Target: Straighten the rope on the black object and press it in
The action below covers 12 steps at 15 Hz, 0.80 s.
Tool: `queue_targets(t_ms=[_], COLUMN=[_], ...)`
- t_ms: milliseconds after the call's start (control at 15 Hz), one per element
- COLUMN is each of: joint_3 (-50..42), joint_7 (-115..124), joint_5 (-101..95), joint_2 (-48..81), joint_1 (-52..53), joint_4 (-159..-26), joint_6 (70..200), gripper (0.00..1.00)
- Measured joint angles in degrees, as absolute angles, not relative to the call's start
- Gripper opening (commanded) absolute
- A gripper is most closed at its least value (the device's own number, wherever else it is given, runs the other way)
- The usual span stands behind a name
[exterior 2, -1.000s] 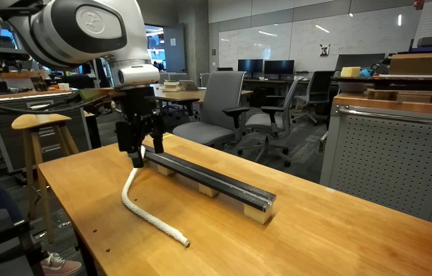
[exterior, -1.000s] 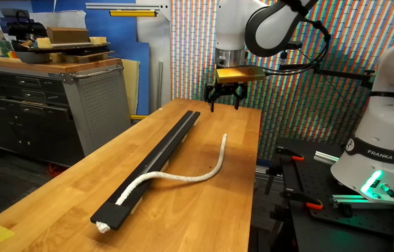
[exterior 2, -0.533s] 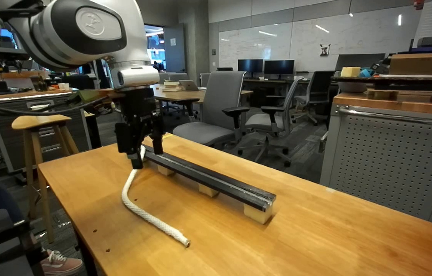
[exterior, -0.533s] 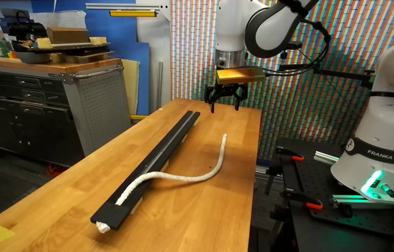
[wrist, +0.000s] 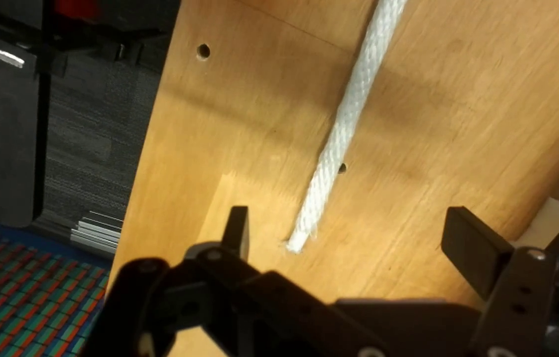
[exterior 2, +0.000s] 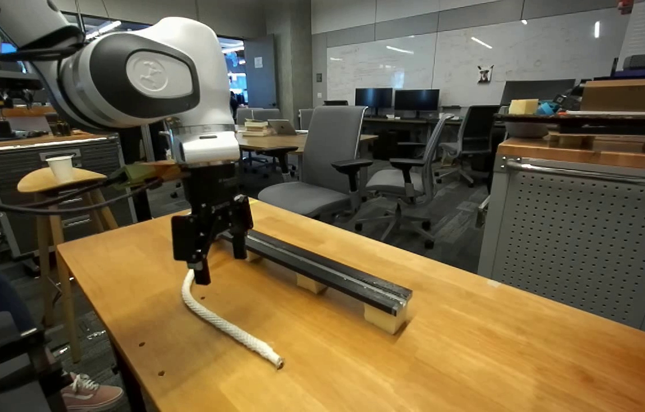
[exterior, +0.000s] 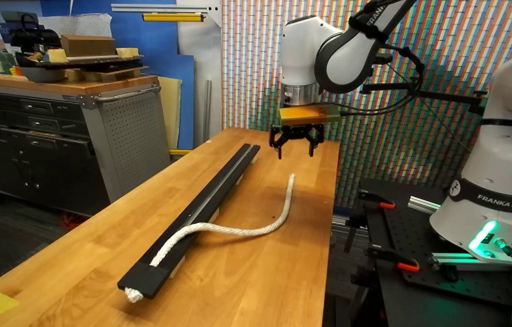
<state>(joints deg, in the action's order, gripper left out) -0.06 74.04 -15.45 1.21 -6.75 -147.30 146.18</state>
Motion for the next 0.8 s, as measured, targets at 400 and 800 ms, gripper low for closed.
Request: queue_targets(t_ms=[400, 800], joint_3=[-3.4, -7.6], joint_7=[78.9, 81.6], joint_5=[-15.4, -15.0], joint_2=[6.7, 12.8], joint_1=[-6.4, -4.7], joint_4=[-147.4, -146.1], joint_6=[153.9, 158.4], gripper=[1.00, 1.00])
